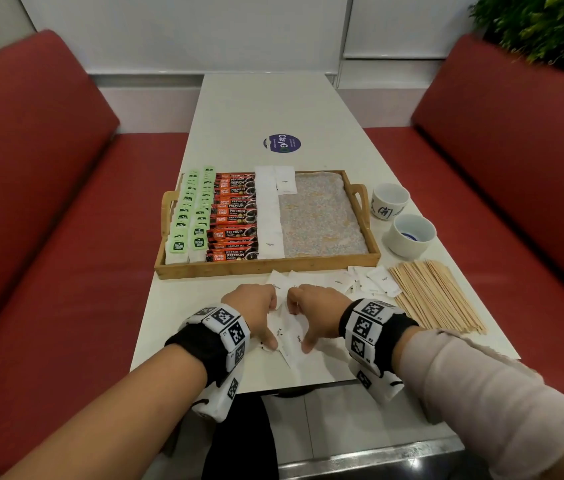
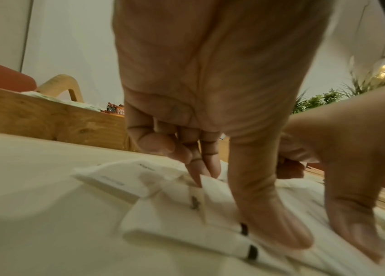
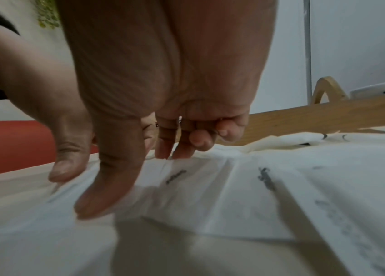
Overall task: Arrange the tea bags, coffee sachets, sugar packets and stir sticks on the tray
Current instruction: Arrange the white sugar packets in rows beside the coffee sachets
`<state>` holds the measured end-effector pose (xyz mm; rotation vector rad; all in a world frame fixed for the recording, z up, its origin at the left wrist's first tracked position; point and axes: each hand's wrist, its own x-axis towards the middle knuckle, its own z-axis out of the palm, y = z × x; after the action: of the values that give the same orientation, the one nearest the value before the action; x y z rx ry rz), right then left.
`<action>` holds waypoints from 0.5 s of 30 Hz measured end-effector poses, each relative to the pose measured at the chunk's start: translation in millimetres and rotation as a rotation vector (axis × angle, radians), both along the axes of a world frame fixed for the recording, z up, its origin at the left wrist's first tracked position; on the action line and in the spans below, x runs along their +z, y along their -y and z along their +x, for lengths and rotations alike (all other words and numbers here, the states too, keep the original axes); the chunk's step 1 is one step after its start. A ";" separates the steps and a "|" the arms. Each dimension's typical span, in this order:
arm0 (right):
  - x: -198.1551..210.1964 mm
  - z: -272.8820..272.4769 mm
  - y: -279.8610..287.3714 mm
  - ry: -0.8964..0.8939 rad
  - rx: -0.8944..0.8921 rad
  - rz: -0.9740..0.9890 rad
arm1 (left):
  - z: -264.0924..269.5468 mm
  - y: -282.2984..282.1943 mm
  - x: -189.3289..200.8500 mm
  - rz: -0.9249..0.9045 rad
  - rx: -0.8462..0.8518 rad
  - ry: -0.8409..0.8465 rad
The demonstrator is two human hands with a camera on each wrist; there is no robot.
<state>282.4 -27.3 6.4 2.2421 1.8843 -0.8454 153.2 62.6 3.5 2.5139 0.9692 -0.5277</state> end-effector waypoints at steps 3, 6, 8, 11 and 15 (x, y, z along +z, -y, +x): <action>-2.6 1.2 0.0 -0.028 -0.036 0.028 | -0.6 0.4 -1.0 0.018 -0.018 -0.030; -5.5 1.0 -0.7 -0.041 -0.064 0.058 | -0.7 1.0 -2.4 0.022 -0.019 -0.044; -7.1 0.7 -0.7 -0.049 -0.080 0.074 | 0.0 1.0 -1.9 0.028 -0.021 -0.054; -8.2 1.2 -1.3 -0.055 -0.095 0.090 | 1.8 0.2 1.0 0.056 -0.048 -0.085; -7.3 2.8 -2.4 -0.033 -0.092 0.089 | 3.6 1.1 4.0 0.090 -0.072 -0.113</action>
<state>285.2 -24.9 -0.9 2.3984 1.8818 -0.8316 156.8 61.5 7.4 2.6316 0.9652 -0.6688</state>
